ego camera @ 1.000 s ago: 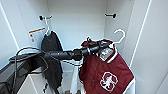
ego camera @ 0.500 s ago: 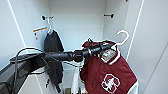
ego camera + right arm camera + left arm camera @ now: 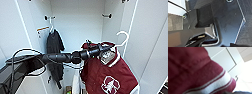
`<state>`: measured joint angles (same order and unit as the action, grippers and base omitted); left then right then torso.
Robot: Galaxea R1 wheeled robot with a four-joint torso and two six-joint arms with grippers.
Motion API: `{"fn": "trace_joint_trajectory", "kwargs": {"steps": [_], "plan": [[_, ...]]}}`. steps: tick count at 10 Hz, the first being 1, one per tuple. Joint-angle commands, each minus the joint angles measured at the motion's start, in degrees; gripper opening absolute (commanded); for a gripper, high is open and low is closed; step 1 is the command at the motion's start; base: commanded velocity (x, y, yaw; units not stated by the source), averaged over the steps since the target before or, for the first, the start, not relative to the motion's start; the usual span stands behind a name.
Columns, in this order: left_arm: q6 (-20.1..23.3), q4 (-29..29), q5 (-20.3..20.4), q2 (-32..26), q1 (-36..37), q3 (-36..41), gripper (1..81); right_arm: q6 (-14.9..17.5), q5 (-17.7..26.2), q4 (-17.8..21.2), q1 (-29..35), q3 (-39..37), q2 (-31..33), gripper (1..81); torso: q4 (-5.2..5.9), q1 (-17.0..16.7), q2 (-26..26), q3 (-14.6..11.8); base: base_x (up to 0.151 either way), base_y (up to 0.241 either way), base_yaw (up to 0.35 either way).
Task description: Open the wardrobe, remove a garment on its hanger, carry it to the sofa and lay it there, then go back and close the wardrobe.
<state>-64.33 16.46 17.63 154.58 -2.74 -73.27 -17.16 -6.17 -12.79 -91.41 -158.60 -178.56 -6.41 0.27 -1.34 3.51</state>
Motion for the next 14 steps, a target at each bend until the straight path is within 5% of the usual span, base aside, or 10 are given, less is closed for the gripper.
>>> {"fn": "trace_joint_trajectory", "kwargs": {"steps": [1, 14], "plan": [[1.6, 2.4, 4.0, -1.1, 9.9, 2.9, 1.0, 0.2, 2.8, -0.5, 2.1, 0.5, -0.4, 81.1, 0.00, 0.0, 0.0, 0.0, -0.110, 0.000, 0.000], [2.0, 5.0, 4.5, -3.3, 5.9, 8.7, 1.0, 0.2, 2.8, -0.3, 1.9, 0.4, -0.3, 81.1, 0.00, -0.1, -0.1, 0.0, -0.111, 0.000, 0.000]]}}
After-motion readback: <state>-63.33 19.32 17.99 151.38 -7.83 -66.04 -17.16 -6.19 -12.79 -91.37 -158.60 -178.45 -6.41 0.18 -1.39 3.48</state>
